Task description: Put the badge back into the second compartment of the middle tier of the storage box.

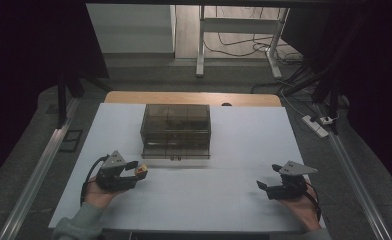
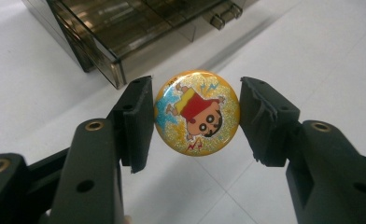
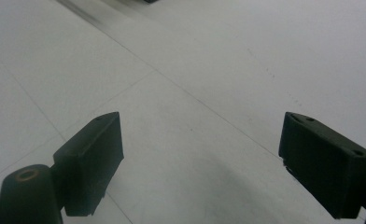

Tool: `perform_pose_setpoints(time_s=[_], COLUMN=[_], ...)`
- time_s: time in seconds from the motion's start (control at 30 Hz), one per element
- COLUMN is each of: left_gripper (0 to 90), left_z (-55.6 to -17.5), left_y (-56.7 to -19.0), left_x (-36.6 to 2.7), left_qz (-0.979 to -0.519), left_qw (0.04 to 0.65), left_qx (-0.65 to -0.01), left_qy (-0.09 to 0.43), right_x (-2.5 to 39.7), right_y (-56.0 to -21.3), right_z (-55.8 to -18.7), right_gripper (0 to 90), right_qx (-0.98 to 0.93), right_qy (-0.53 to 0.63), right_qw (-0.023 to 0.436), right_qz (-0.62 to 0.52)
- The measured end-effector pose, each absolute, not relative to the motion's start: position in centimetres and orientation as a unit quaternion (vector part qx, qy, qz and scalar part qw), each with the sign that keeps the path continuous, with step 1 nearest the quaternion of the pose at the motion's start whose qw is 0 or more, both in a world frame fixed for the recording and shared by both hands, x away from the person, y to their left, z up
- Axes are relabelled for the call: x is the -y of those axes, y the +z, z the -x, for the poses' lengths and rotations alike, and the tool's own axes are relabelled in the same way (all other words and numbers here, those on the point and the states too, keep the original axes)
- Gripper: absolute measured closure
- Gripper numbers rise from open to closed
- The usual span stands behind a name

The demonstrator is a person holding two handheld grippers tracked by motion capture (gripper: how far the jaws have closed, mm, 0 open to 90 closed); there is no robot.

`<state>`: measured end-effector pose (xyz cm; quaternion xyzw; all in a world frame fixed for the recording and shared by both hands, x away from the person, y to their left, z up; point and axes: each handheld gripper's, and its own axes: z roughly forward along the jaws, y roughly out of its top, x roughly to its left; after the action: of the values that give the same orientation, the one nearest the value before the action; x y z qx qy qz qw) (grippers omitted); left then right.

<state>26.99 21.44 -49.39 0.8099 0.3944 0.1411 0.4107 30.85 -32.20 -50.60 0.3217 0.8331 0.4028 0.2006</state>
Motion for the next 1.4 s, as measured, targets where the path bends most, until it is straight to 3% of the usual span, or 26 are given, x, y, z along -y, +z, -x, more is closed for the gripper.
perform_pose_setpoints(time_s=[1.4], left_gripper=[46.8], left_z=[-28.1], left_y=[-47.4], left_x=[-21.1], left_qz=[-0.790], left_qw=[0.448], left_qx=[-0.386], left_qy=[0.164], right_x=[32.0], right_y=[-50.5], right_z=[-30.8], right_gripper=[13.8], right_qx=[-0.834], right_qy=[0.402], right_qw=[0.205], right_qz=[-0.319])
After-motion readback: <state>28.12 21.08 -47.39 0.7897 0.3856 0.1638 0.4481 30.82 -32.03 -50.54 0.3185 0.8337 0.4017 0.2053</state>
